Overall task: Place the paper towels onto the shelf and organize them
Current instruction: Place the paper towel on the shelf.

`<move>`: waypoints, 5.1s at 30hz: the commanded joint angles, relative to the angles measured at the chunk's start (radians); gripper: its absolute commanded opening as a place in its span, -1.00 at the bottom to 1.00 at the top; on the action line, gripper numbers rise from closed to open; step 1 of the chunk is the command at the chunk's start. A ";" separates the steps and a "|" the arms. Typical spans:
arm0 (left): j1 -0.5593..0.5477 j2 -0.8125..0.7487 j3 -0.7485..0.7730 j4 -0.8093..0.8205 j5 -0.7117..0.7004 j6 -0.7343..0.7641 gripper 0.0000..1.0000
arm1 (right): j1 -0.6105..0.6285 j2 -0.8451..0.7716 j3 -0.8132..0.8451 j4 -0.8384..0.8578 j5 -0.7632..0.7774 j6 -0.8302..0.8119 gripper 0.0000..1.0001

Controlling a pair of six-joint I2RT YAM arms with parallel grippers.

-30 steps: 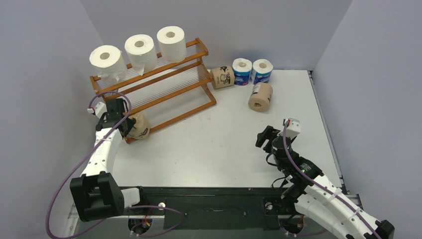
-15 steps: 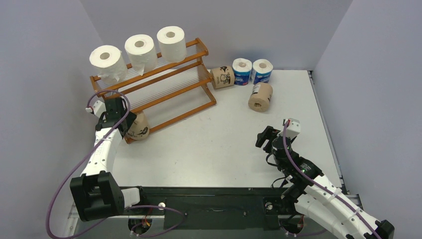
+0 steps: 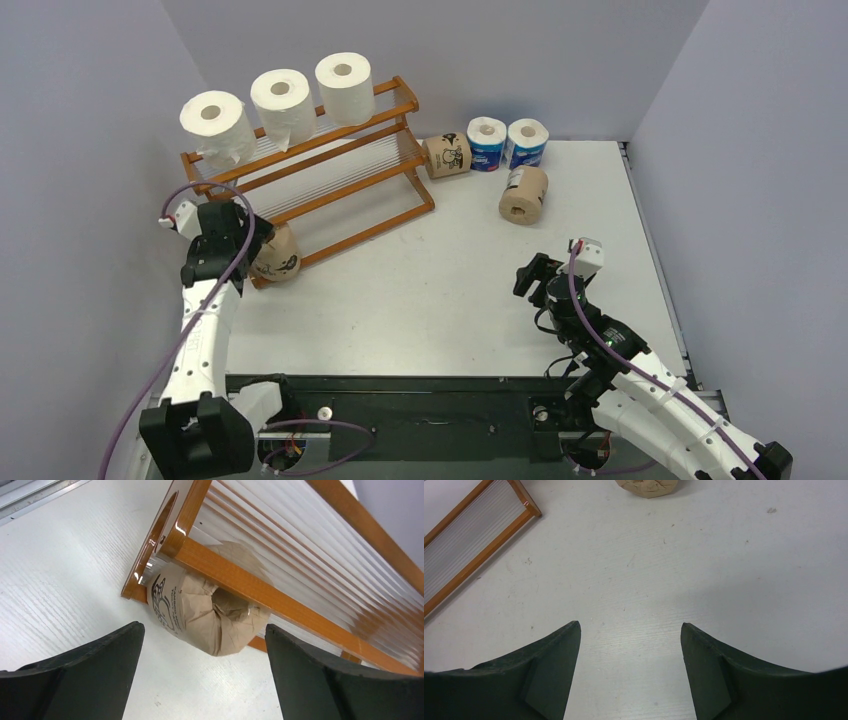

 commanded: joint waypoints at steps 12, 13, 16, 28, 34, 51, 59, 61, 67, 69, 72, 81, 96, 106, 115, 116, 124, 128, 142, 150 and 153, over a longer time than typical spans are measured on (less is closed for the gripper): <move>-0.325 -0.284 -0.205 0.035 -0.154 0.226 0.91 | -0.003 -0.017 -0.011 0.048 -0.004 -0.015 0.37; -0.325 -0.290 -0.226 0.038 -0.153 0.221 0.85 | -0.004 -0.018 -0.012 0.048 -0.004 -0.015 0.37; -0.324 -0.315 -0.278 0.080 -0.156 0.217 0.62 | -0.003 -0.022 -0.017 0.051 -0.003 -0.014 0.37; -0.309 -0.211 -0.338 0.167 -0.180 0.153 -0.55 | -0.004 -0.027 -0.034 0.058 -0.001 -0.009 0.37; -0.302 -0.138 -0.331 0.202 -0.177 0.115 -0.83 | -0.004 -0.028 -0.040 0.059 0.000 -0.009 0.37; -0.229 0.038 -0.330 0.334 -0.207 0.068 -0.94 | -0.004 -0.045 -0.040 0.057 0.004 -0.010 0.37; -0.203 0.107 -0.303 0.376 -0.210 0.054 -0.94 | -0.003 -0.062 -0.043 0.044 0.013 -0.011 0.37; -0.187 0.117 -0.302 0.385 -0.207 0.052 -0.94 | -0.003 -0.063 -0.043 0.045 0.014 -0.010 0.37; -0.165 0.139 -0.302 0.424 -0.198 0.030 -0.94 | -0.003 -0.063 -0.041 0.040 0.013 -0.012 0.37; -0.159 0.147 -0.298 0.433 -0.198 0.024 -0.94 | -0.003 -0.067 -0.042 0.039 0.014 -0.013 0.37; -0.157 0.157 -0.295 0.446 -0.199 0.013 -0.94 | -0.003 -0.069 -0.046 0.038 0.015 -0.011 0.37; -0.113 0.189 -0.292 0.491 -0.190 -0.007 -0.94 | -0.003 -0.074 -0.050 0.036 0.014 -0.012 0.37; -0.106 0.255 -0.266 0.540 -0.176 -0.038 -0.94 | -0.001 -0.071 -0.056 0.041 0.017 -0.012 0.37; -0.091 0.279 -0.256 0.550 -0.173 -0.041 -0.93 | -0.003 -0.068 -0.056 0.041 0.018 -0.014 0.37; -0.083 0.313 -0.242 0.576 -0.167 -0.044 -0.93 | -0.001 -0.067 -0.056 0.041 0.019 -0.013 0.37; -0.081 0.314 -0.242 0.581 -0.168 -0.044 -0.93 | -0.002 -0.066 -0.056 0.041 0.018 -0.013 0.37; -0.075 0.323 -0.241 0.593 -0.160 -0.042 -0.92 | -0.002 -0.067 -0.055 0.040 0.019 -0.014 0.37; -0.075 0.310 -0.249 0.585 -0.148 -0.050 -0.89 | -0.002 -0.068 -0.053 0.038 0.020 -0.013 0.37; -0.107 0.133 -0.334 0.466 -0.099 -0.041 -0.39 | -0.002 -0.057 -0.046 0.038 0.010 -0.016 0.37; -0.177 -0.031 -0.382 0.352 -0.096 -0.034 -0.10 | -0.002 -0.062 -0.035 0.034 0.007 -0.016 0.37; -0.266 -0.086 -0.381 0.298 -0.137 -0.023 -0.02 | -0.001 -0.062 -0.029 0.034 0.007 -0.013 0.37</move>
